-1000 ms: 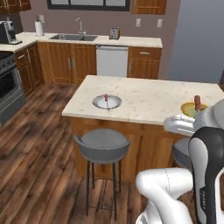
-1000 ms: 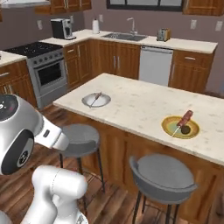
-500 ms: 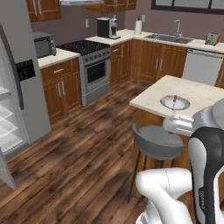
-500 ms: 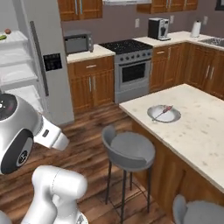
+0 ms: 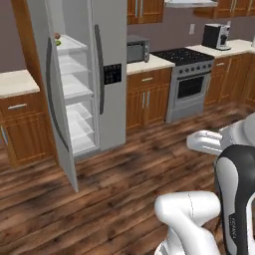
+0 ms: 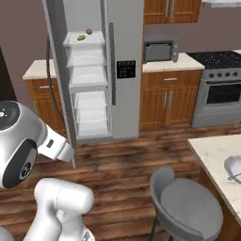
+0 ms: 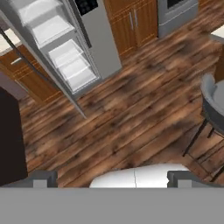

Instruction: Pick up the kiwi and mango from the fridge and place one fruit on each plate on the dining counter.

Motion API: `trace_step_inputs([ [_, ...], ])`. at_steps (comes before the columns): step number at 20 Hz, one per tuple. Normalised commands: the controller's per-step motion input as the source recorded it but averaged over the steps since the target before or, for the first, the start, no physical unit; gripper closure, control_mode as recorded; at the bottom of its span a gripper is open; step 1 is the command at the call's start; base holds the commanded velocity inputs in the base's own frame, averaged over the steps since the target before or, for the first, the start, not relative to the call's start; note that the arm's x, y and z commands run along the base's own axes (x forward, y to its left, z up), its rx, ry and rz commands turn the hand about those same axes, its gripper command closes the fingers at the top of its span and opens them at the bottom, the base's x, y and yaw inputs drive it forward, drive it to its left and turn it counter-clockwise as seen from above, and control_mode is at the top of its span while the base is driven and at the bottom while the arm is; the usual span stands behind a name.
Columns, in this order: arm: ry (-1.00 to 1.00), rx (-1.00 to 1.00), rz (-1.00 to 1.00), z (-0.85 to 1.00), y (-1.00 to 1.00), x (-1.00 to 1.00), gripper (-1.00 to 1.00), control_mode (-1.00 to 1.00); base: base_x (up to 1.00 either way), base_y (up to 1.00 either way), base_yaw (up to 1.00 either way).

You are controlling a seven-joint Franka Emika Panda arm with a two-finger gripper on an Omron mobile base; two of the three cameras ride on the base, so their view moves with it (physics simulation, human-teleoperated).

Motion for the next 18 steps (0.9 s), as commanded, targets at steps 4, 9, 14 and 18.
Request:
trace_step_inputs([
  [4,0.00,0.00,0.00,0.00,0.00,0.00,-1.00,1.00,0.98,-0.01,0.55],
  [9,0.00,0.00,0.00,0.00,0.00,0.00,-1.00,1.00,1.00,-0.18,0.39],
  [14,0.00,0.00,0.00,0.00,0.00,0.00,-1.00,1.00,0.94,-0.46,0.11],
  [18,0.00,0.00,0.00,0.00,0.00,0.00,-1.00,1.00,0.82,-0.46,-0.02],
])
